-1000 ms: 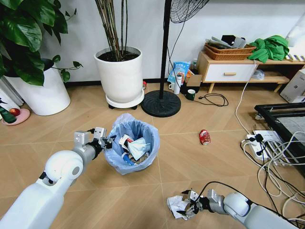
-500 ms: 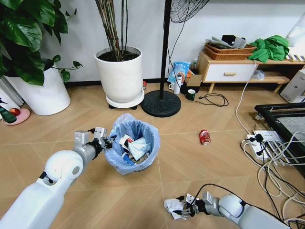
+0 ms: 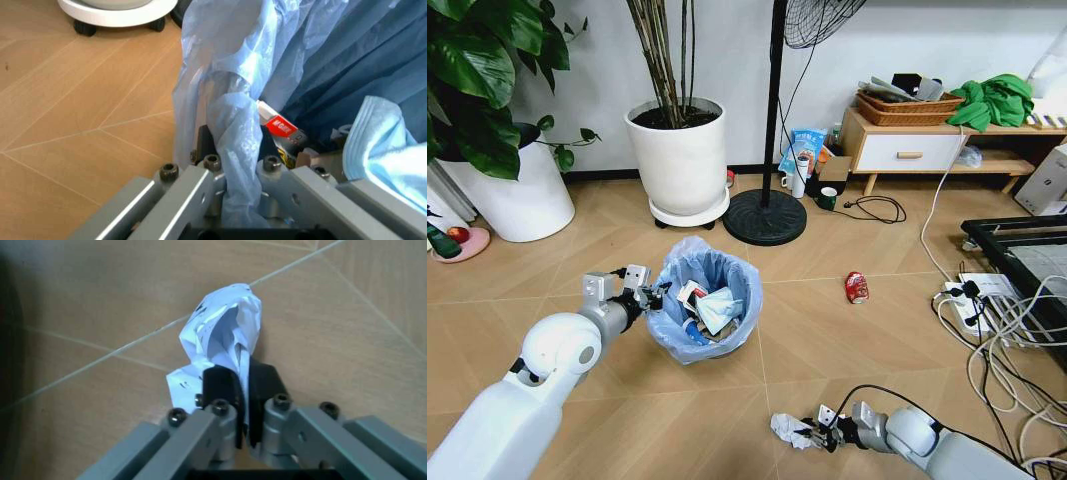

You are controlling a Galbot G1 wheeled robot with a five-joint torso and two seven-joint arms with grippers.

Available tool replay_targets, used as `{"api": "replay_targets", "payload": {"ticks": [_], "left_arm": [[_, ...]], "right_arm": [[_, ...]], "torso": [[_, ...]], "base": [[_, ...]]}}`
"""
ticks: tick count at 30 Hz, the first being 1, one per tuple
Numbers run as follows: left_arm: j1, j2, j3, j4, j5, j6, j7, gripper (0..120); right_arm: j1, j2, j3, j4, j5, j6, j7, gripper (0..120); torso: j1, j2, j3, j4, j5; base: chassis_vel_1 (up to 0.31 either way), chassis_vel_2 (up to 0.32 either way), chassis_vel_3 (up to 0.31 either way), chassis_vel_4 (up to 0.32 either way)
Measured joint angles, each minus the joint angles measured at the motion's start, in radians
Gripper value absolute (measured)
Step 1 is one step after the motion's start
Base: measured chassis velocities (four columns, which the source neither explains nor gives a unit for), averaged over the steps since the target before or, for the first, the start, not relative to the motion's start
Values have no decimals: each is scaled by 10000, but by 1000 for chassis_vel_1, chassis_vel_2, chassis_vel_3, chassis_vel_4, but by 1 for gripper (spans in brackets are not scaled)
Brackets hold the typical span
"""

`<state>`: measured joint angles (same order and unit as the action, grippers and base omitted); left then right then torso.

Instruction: Pick up the trash bin and place the garbage on the floor into it.

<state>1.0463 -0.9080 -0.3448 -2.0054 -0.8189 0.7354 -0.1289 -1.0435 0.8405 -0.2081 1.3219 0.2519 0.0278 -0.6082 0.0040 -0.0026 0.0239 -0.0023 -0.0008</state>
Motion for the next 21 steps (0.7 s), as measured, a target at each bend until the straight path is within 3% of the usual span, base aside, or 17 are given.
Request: {"api": "replay_targets", "payload": {"ticks": [9,21], "left_arm": [[-16,-5,12,-9,3,0,-5,0],[153,60,-81,-118,6,0,-89,0]], "right_arm": [[-436,-110,1271,485,543,-5,130,0],[341,-505,2949,1940,3039,-887,1208,0]], "torso": [[0,0,0,0,0],[0,0,0,1,-1]], "base": [[0,0,0,0],[0,0,0,0]]}}
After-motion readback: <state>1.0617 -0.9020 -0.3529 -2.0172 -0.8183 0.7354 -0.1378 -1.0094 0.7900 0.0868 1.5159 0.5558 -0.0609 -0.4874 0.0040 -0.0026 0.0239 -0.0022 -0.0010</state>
